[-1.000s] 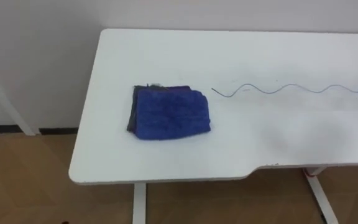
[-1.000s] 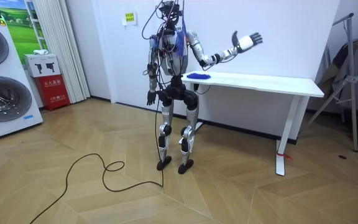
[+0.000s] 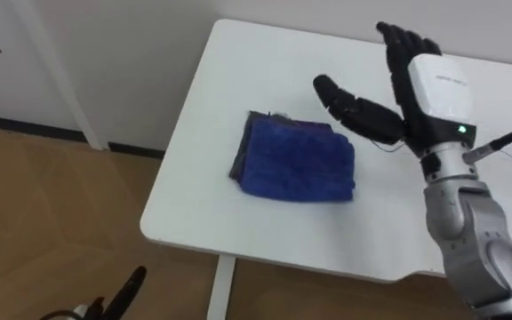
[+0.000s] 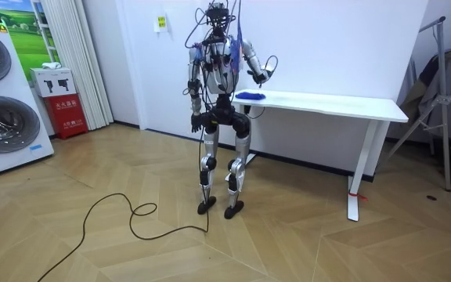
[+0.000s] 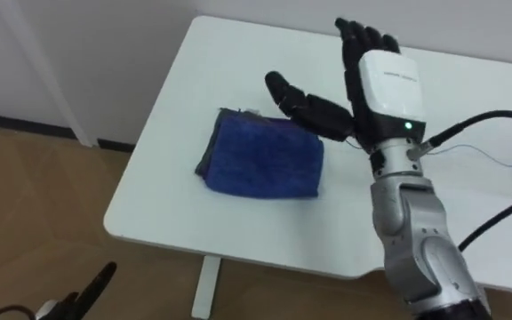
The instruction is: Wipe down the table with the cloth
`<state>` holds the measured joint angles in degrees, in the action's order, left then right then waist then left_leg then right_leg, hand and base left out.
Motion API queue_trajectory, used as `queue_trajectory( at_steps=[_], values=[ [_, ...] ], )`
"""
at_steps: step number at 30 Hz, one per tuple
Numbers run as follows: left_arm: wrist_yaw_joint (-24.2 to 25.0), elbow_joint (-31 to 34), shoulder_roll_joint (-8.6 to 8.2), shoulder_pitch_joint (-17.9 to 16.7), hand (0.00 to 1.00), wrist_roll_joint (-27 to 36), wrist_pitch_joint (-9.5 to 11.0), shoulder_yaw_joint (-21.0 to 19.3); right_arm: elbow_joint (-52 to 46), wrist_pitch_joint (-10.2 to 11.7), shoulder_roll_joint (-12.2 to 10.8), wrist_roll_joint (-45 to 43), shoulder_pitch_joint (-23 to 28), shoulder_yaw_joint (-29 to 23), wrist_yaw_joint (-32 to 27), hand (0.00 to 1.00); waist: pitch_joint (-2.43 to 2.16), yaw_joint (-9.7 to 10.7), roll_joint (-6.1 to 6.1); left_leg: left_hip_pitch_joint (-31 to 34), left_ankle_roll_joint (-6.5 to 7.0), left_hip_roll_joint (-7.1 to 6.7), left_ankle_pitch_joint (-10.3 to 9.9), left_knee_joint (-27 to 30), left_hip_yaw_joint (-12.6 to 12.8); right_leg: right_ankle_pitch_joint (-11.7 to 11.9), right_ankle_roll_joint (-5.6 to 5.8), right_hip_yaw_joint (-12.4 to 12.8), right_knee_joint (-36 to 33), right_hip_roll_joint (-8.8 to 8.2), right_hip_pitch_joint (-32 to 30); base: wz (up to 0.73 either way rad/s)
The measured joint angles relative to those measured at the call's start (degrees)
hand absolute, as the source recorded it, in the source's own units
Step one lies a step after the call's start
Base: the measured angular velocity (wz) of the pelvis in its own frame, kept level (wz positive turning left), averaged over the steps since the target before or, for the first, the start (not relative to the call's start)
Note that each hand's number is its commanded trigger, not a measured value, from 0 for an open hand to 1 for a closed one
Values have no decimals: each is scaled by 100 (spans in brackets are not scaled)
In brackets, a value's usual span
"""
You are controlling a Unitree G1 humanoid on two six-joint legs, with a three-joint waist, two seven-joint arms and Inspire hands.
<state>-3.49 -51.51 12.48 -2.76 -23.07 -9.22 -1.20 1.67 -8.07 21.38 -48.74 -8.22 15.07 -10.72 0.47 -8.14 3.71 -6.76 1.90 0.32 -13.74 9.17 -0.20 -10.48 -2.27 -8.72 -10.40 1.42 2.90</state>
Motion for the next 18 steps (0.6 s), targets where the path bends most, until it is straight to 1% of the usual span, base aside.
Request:
queue_trajectory(
  at_steps=[2, 4, 8, 10, 12, 13, 15, 16, 17, 18],
  values=[
    [16, 0, -6, 3, 0, 0, 0, 28, 24, -22, -2, -163, 0, 139, 131, 0, 0, -6, 0, -3, 0, 2, 0, 1, -1, 0, 0, -8, 20, -21, 0, 7],
    [17, -36, -17, 5, 0, 29, 0, 31, 85, -12, -53, -309, -7, 273, 197, 0, 0, -39, 8, 8, 0, -3, 0, 0, -8, 0, 0, -20, 81, -21, 21, 0],
    [17, -124, -28, 12, 0, 109, 4, 65, 259, -11, -62, -441, -9, 431, 355, 0, 3, -12, 5, 16, 0, -3, 0, 0, -20, 0, 0, -7, 85, -26, 37, 5],
    [15, -128, -13, 11, 0, 308, 2, 272, 532, -36, -63, -453, -13, 570, 381, 0, 17, 7, -16, -42, 0, -11, 0, 13, -31, 0, 0, 31, 92, -34, 108, 5],
    [19, -125, -19, 6, 0, 353, 3, 436, 764, -75, -64, -503, 8, 747, 479, 0, 31, 36, -39, -89, 0, -3, 0, 33, -34, 0, 0, 72, 111, -43, 212, 6],
    [25, -77, -20, 9, 0, 349, 4, 479, 831, -69, -64, -571, 11, 825, 556, 0, 30, 77, -38, -84, 0, -1, 0, 23, -56, 0, 0, 71, 151, -46, 223, 6],
    [60, 24, -20, 11, 0, 333, 6, 482, 862, -64, -68, -661, 18, 890, 666, 0, 30, 91, -35, -68, 0, -18, 0, 55, -52, 3, 0, 80, 174, -61, 198, 0],
    [85, 27, -2, 24, 0, 333, 16, 496, 902, -71, -106, -748, 27, 921, 693, 0, 79, 92, 61, 192, -23, -134, -20, 577, 12, 15, -1, 303, 201, -204, 274, 11],
    [98, 19, 7, 42, 0, 333, 34, 531, 939, -73, -121, -760, 40, 926, 692, 0, 120, 104, 138, 429, -46, -231, -97, 897, 71, 17, 3, 583, 229, -308, 326, 40],
    [153, 13, -3, 100, 0, 320, 103, 606, 1006, -66, -123, -768, 86, 859, 670, 0, 111, 149, 202, 858, -56, -335, -45, 582, 108, 20, 20, 860, 228, -419, 321, 57]
  ],
)
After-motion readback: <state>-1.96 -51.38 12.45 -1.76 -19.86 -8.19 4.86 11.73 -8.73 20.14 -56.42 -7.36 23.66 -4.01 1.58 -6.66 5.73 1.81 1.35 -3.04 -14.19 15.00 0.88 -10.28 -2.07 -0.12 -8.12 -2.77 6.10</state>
